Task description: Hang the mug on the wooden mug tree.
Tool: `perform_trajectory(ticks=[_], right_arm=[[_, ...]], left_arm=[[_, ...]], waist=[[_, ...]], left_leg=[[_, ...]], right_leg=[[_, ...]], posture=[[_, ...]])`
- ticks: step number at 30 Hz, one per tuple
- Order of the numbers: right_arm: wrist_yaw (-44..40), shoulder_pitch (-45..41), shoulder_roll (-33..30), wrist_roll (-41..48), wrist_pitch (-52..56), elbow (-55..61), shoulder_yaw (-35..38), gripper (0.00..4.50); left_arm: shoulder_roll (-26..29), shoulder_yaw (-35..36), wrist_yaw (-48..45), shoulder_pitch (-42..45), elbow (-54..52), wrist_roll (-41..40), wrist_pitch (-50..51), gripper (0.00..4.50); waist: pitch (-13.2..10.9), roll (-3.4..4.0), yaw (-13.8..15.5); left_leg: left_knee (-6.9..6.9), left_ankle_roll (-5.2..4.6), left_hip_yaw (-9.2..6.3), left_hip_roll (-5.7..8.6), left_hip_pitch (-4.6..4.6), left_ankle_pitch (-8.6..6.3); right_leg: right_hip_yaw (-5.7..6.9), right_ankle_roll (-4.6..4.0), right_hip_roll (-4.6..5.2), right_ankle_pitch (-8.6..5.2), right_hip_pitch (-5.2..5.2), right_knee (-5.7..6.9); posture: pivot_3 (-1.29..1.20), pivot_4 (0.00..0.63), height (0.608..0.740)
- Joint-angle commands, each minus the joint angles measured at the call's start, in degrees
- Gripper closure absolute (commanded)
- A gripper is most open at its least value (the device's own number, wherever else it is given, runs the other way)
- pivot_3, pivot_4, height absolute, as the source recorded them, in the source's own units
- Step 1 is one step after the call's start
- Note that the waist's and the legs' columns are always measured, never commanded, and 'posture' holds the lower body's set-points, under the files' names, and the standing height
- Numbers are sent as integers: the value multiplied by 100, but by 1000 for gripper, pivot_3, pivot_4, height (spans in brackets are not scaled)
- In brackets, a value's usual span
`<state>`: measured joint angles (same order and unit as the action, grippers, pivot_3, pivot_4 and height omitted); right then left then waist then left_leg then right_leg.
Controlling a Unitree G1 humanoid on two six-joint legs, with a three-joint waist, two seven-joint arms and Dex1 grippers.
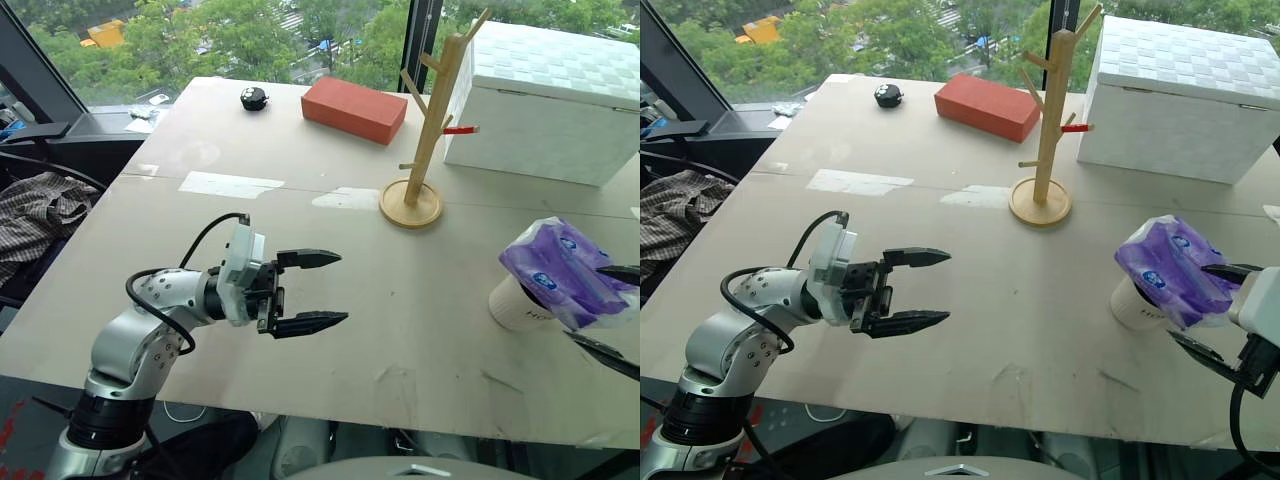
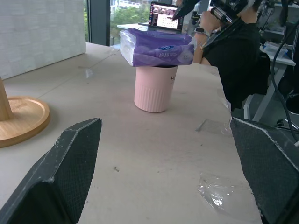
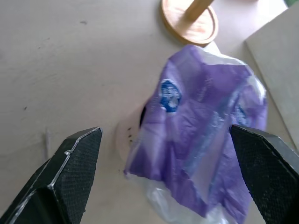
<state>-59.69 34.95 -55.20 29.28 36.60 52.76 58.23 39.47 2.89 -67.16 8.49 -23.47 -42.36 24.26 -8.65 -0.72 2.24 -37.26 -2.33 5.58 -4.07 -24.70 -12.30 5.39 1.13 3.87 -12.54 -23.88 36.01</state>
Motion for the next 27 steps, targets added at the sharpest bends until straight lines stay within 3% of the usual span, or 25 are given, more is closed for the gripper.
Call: perform_trajectory(ticks=[1,16,19,26,27], right_arm=[[142,-138,-115,-377,-149,14,-255,93],[389,-716,-253,-1336,-84,-449,-1335,93],[368,-753,-260,-1391,35,-476,-1476,912],[257,-907,-226,-1241,278,-506,-1393,4292],[209,-912,-222,-1217,313,-503,-1350,4476]], left_arm=[[-28,88,23,-63,-177,-23,-132,0],[-69,67,-7,-220,-142,63,-306,0],[-42,111,-65,-277,-121,45,-351,0],[30,193,-178,-412,-154,-89,-308,0],[28,197,-183,-417,-157,-87,-312,0]], waist=[[0,-1,-4],[0,0,-11],[0,0,-12],[1,0,-11],[1,0,-11]], left_leg=[[-3,0,0,0,4,0],[-8,0,-5,-2,6,0],[-9,0,-4,-3,7,0],[-9,0,-4,-3,6,0],[-9,0,-4,-3,6,0]], right_leg=[[2,0,-1,0,3,1],[1,-1,-9,1,7,3],[1,-1,-9,1,7,3],[1,-1,-9,1,7,3],[2,-1,-9,1,7,3]], posture=[[0,150,740],[0,150,740],[0,150,740],[0,150,740],[0,150,740]])
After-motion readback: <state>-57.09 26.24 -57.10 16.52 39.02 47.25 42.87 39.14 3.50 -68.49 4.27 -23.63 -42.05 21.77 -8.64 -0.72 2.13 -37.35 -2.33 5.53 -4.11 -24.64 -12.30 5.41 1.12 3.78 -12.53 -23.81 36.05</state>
